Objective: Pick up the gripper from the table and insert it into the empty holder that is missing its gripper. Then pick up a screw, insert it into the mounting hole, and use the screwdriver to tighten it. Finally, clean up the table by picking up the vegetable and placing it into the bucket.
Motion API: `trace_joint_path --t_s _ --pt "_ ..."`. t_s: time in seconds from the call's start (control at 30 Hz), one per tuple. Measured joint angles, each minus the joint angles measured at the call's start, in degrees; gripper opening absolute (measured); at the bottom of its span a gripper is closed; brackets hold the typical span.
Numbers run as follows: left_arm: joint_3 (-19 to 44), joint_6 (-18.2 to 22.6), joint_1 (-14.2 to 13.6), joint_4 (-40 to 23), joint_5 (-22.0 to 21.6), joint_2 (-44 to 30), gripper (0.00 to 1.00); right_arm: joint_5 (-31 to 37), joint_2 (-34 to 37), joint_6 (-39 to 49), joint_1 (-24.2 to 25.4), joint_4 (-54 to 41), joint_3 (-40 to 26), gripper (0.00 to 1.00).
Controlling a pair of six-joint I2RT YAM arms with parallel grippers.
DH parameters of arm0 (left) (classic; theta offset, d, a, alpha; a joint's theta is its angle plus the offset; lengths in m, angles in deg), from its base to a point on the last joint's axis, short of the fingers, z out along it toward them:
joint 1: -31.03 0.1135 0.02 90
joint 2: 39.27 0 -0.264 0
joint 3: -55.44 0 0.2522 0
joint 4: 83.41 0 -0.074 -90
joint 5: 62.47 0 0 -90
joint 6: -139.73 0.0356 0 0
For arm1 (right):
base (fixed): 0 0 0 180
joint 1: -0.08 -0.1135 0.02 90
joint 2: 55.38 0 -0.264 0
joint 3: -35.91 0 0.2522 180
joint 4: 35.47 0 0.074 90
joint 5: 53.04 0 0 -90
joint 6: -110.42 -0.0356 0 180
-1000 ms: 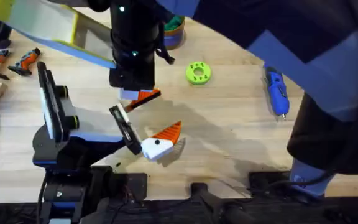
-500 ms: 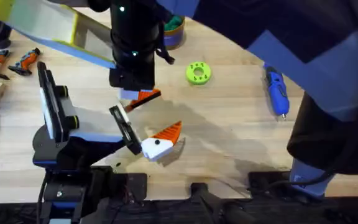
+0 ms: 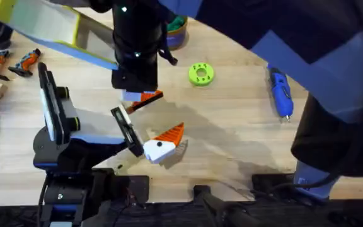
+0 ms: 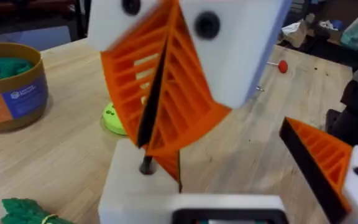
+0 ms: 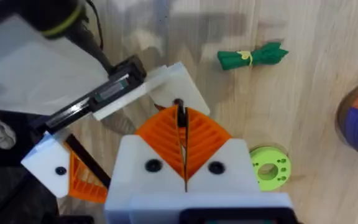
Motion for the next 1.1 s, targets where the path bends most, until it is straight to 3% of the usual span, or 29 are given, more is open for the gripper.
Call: trace_joint_path --t_s 1.1 --pt "0.00 0.04 0.00 0.00 0.00 0.00 0.985 -0.66 0.00 0.00 0.00 0.01 0.00 0.006"
